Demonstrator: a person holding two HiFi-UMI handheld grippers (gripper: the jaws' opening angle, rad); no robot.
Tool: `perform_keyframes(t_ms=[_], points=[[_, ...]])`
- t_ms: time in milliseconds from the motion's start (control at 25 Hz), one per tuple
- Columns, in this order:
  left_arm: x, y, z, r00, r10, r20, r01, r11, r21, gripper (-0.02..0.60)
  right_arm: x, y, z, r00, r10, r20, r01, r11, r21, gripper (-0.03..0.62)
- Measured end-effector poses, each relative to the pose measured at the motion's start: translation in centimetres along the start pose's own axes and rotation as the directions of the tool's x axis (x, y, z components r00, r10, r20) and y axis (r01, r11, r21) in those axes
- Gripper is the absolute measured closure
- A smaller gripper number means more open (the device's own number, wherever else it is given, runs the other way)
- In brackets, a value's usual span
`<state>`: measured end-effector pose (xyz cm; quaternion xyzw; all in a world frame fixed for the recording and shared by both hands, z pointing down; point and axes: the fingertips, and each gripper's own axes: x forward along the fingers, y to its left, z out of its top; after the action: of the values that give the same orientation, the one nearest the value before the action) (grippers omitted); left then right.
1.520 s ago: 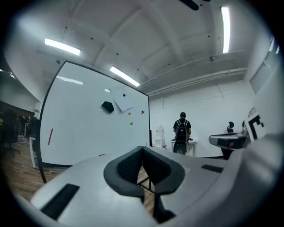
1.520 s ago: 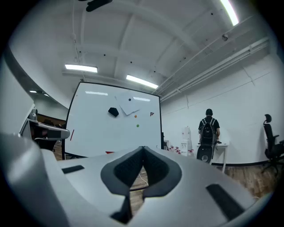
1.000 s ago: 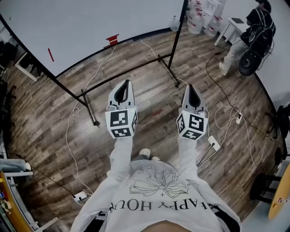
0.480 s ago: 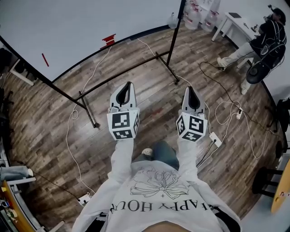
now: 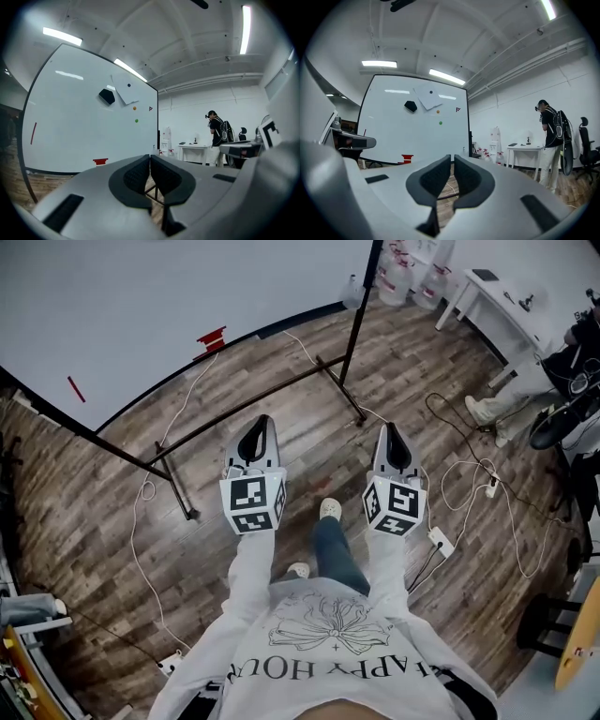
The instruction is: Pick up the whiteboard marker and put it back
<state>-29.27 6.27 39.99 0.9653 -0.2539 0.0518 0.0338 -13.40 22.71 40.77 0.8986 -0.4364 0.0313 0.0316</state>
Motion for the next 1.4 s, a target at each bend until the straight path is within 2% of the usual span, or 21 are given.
perform_keyframes(t_ms=[600, 920, 1200, 1400], points=[[21.8, -2.9, 5.0, 0.998, 0.043, 0.047, -0.043, 0.999, -0.004, 0.574, 21.4, -10.1, 4.4, 0.996, 0.073, 0.056, -0.072, 0.997, -0.013, 0.589], [28.6, -3.9, 4.8, 0.998, 0.058, 0.024, -0.058, 0.998, -0.010, 0.574, 27.6, -12.9, 3.5, 0.994, 0.108, 0.032, -0.108, 0.994, -0.001, 0.585], [33.6, -2.7, 4.3, 0.998, 0.062, 0.002, -0.062, 0.998, -0.012, 0.574, 32.6, -13.6, 2.4, 0.993, 0.122, 0.003, -0.122, 0.992, 0.008, 0.551], [39.3, -1.7, 4.6, 0.999, 0.042, -0.001, -0.042, 0.999, -0.016, 0.574, 37.9, -14.9, 2.4, 0.994, 0.110, 0.000, -0.110, 0.994, 0.011, 0.540]])
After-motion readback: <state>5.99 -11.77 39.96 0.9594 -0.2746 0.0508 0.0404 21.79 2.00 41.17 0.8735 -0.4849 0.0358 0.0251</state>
